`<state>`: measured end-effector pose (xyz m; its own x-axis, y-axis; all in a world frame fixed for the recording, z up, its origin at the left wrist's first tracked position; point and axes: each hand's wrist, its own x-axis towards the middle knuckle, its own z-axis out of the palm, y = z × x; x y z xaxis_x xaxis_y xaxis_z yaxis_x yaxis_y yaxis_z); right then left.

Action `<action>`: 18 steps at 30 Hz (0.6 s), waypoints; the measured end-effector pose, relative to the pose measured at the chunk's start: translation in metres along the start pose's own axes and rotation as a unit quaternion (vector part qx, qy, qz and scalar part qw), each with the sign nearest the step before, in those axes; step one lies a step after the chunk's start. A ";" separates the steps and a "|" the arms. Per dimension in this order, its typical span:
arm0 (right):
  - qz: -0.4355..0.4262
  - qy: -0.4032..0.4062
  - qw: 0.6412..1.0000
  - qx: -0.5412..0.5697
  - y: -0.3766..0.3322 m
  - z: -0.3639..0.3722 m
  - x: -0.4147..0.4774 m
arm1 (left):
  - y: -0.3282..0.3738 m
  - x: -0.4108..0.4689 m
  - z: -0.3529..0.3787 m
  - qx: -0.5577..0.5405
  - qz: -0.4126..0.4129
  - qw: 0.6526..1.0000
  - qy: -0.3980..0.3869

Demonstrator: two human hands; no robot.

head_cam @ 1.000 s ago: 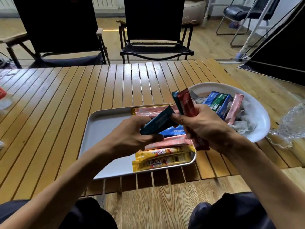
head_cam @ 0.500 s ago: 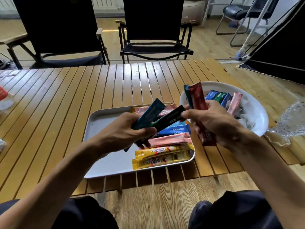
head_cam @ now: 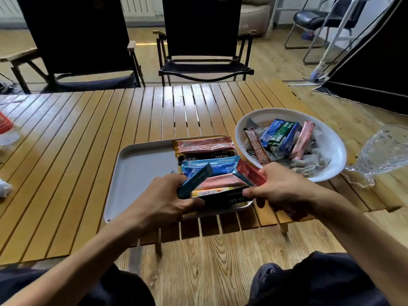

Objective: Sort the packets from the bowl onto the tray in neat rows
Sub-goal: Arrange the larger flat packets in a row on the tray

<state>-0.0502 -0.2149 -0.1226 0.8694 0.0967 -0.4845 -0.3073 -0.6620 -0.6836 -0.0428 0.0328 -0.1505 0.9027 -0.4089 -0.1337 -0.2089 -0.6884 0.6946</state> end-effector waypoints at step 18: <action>-0.005 0.026 0.999 -0.022 0.007 -0.005 0.003 | 0.002 -0.001 -0.002 0.036 -0.004 0.998 0.046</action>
<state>-0.0477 -0.2231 -0.1266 0.8915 0.0666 -0.4480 -0.2819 -0.6927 -0.6639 -0.0432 0.0331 -0.1481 0.9344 -0.3490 -0.0713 -0.2255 -0.7346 0.6400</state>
